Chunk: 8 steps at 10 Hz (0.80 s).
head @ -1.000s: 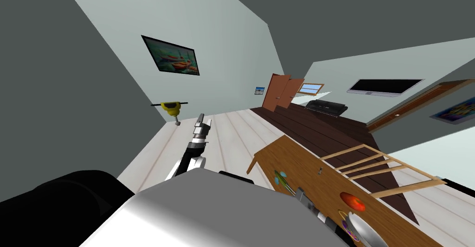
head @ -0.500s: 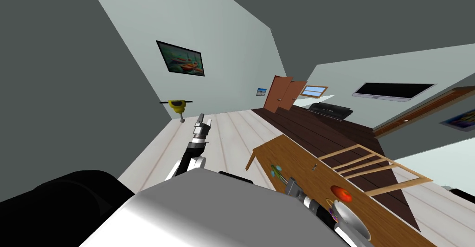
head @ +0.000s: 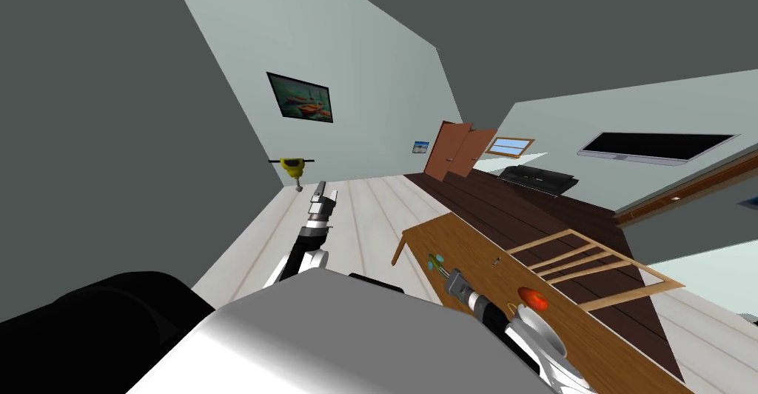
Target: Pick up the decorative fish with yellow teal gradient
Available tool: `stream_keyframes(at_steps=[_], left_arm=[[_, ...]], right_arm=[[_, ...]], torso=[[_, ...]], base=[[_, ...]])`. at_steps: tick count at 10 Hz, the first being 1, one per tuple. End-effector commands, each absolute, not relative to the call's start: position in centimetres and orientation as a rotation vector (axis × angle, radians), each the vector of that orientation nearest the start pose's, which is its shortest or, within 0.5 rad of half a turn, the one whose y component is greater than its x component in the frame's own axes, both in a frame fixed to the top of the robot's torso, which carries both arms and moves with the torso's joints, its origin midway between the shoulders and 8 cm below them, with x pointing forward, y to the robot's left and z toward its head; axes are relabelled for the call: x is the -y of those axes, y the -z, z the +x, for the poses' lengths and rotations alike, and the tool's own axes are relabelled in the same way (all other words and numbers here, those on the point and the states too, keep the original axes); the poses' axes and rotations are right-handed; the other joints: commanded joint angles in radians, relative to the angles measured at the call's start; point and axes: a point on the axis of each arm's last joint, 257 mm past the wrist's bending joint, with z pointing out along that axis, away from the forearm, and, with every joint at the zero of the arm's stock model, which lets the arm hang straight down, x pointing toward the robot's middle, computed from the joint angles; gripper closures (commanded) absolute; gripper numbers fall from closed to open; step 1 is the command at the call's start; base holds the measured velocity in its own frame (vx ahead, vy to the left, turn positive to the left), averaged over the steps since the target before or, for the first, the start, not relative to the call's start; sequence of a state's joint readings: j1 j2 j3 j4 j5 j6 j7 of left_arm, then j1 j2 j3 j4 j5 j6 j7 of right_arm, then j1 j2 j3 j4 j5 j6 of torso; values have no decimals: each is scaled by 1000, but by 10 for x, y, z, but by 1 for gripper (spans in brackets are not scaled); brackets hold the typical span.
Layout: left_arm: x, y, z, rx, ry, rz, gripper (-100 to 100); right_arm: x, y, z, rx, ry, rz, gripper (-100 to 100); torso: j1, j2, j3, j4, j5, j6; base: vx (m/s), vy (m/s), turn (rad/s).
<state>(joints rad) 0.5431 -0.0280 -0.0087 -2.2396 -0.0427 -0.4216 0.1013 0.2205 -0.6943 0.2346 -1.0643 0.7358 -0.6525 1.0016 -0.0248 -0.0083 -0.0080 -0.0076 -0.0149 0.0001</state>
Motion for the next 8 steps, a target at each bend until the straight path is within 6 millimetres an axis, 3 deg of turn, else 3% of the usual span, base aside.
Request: stream_keyframes(at_steps=[1, 3, 4, 5, 6, 8], left_arm=[[-284, 24, 360, -688, 1321, -825, 0], [-284, 24, 360, -688, 1321, -825, 0], [-284, 24, 360, -688, 1321, -825, 0], [-284, 24, 360, -687, 1321, -825, 0], [-284, 24, 360, -688, 1321, -825, 0], [-284, 24, 360, -688, 1321, -825, 0]], right_arm=[[344, 456, 347, -1850, 10, -1057, 100], [352, 459, 349, -1876, 34, -1038, 100], [336, 450, 373, -1857, 37, -1032, 100], [343, 452, 375, -1878, 58, -1013, 100], [325, 442, 396, -1845, 58, -1020, 100], [334, 443, 400, -1876, 84, -983, 100]], torso=[[0, 0, 0, 0, 0, 0], [1, 2, 1, 1, 0, -1], [3, 0, 0, 0, 1, 0], [3, 1, 1, 1, 0, -3], [1, 2, 1, 1, 1, -1], [2, 4, 3, 2, 1, 0]], base=[[-121, -60, 97], [-103, -36, 55], [-112, -43, 91], [-136, -58, 119], [-180, -69, 133], [-119, -44, 43]])
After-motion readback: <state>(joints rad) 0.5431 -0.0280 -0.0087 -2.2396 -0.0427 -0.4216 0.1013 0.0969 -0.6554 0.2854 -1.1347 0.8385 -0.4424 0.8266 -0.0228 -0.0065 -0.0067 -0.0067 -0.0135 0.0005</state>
